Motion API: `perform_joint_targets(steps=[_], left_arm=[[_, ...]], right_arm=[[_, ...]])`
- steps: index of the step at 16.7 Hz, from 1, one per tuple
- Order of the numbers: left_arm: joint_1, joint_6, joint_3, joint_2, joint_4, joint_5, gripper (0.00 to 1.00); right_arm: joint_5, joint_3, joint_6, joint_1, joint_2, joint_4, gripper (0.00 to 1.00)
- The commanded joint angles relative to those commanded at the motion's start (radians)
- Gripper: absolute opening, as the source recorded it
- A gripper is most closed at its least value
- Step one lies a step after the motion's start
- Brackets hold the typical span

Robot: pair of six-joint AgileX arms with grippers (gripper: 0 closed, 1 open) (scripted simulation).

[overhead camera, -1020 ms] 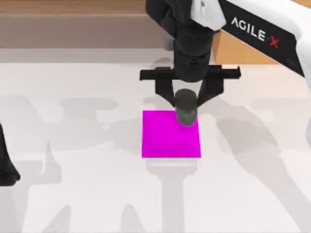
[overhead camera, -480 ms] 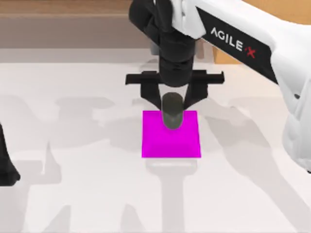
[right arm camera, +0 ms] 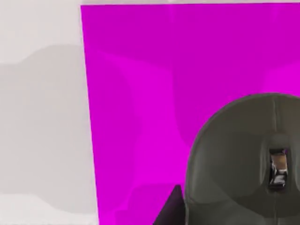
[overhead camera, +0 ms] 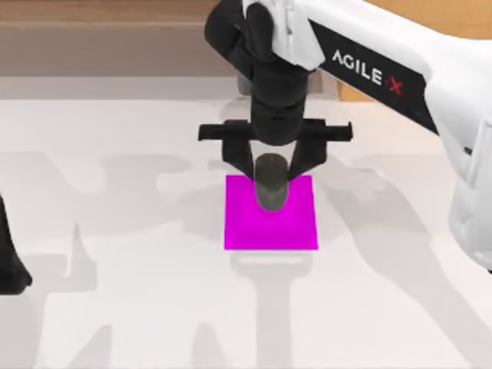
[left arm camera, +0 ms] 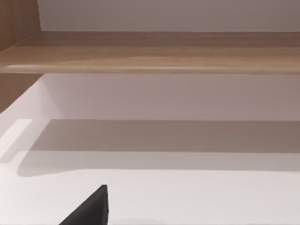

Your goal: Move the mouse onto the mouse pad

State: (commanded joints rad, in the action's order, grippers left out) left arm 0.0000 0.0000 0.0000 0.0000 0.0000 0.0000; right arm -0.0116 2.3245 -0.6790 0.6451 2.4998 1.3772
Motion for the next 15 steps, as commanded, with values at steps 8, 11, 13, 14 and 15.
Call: perform_joint_targets(steps=[8,11,13,14,15], left_arm=[[0.0,0.0,0.0,0.0,0.0,0.0,1.0],[0.0,0.0,0.0,0.0,0.0,0.0,1.0],[0.0,0.0,0.0,0.0,0.0,0.0,1.0],[0.0,0.0,0.0,0.0,0.0,0.0,1.0],[0.0,0.0,0.0,0.0,0.0,0.0,1.0]], right_arm=[[0.005,-0.101,0.003,0.004,-0.013,-0.09,0.0],[-0.013,-0.119,0.003,0.006,-0.008,-0.122,0.0],[-0.019,-0.129,0.004,0.007,0.002,-0.129,0.0],[-0.019,-0.129,0.004,0.007,0.002,-0.129,0.0],[-0.019,-0.129,0.004,0.007,0.002,-0.129,0.0]])
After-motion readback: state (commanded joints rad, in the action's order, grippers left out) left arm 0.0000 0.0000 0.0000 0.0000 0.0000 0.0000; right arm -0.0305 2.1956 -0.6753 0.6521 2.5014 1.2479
